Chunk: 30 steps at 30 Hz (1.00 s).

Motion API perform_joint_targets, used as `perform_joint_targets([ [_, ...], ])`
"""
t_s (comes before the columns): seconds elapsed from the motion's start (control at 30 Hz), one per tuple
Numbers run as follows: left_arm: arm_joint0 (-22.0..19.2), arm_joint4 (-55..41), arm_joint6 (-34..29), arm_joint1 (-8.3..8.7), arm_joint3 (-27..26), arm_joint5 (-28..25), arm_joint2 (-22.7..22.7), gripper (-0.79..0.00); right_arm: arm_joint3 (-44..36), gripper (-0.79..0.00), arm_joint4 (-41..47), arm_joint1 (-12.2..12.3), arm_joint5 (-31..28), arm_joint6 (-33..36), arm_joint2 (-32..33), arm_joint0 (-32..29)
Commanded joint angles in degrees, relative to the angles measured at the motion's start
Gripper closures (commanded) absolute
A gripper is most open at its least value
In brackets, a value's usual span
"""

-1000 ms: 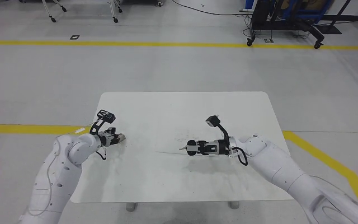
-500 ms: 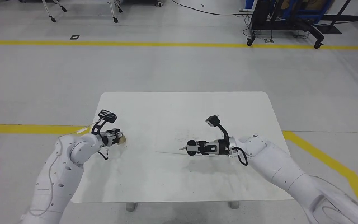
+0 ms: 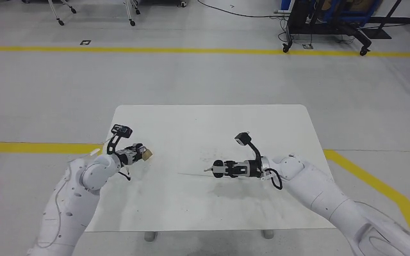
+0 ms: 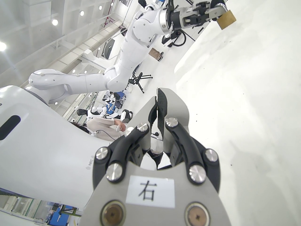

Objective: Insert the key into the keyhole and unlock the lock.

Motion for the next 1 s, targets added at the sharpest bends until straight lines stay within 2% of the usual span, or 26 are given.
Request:
perform_joint_targets([
  [0.0, -2.6, -26.7, -3.2, -1.13, 5.8, 1.0, 1.1, 0.0, -2.0, 0.0, -1.3, -0.3, 0.2, -3.9, 0.6, -1.0],
  [0.13, -8.1, -43.6, -8.4, -3.48, 13.0, 3.1, 5.2, 0.0, -3.3, 0.0, 0.4, -1.4, -1.5, -11.2, 1.3, -2.9],
  [0.3, -15.2, -51.8, -13.3, -6.09, 18.7, 5.7, 10.9, 0.0, -2.5, 0.0, 0.5, -2.8, -2.2, -17.2, 2.1, -3.3],
  [0.53, -15.2, -51.8, -13.3, -6.09, 18.7, 5.7, 10.9, 0.0, -2.5, 0.0, 0.5, -2.8, -2.2, -17.2, 2.1, -3.3],
  [0.6, -13.7, -57.7, -15.1, -6.54, 17.6, 6.7, 10.9, 0.0, -2.5, 0.0, 0.5, -2.8, -2.2, -17.2, 2.1, -3.3],
  [0.63, -13.1, -62.9, -16.7, -6.88, 18.1, 8.4, 10.6, 0.0, -2.8, 0.0, 0.2, -2.8, -1.6, -17.6, 2.2, -3.5],
  [0.7, -12.4, -77.2, -24.0, -7.95, 19.8, 13.1, 10.3, 0.0, -3.4, 0.0, -1.0, -3.0, -0.4, -19.0, 2.6, -3.8],
  [0.73, -12.8, -80.6, -25.7, -8.38, 21.5, 15.2, 10.6, 0.0, -3.0, 0.0, -1.7, -3.1, 0.3, -20.4, 3.1, -3.9],
  [0.83, -14.8, -84.5, -29.1, -9.87, 25.5, 19.6, 13.7, 0.0, -2.7, 0.0, -4.8, -3.4, 0.9, -26.1, 4.8, -4.7],
  [0.97, -18.1, -82.7, -31.6, -11.68, 29.1, 20.8, 18.6, 0.0, -3.8, 0.0, -12.2, -3.6, 2.1, -32.6, 6.5, -6.1],
])
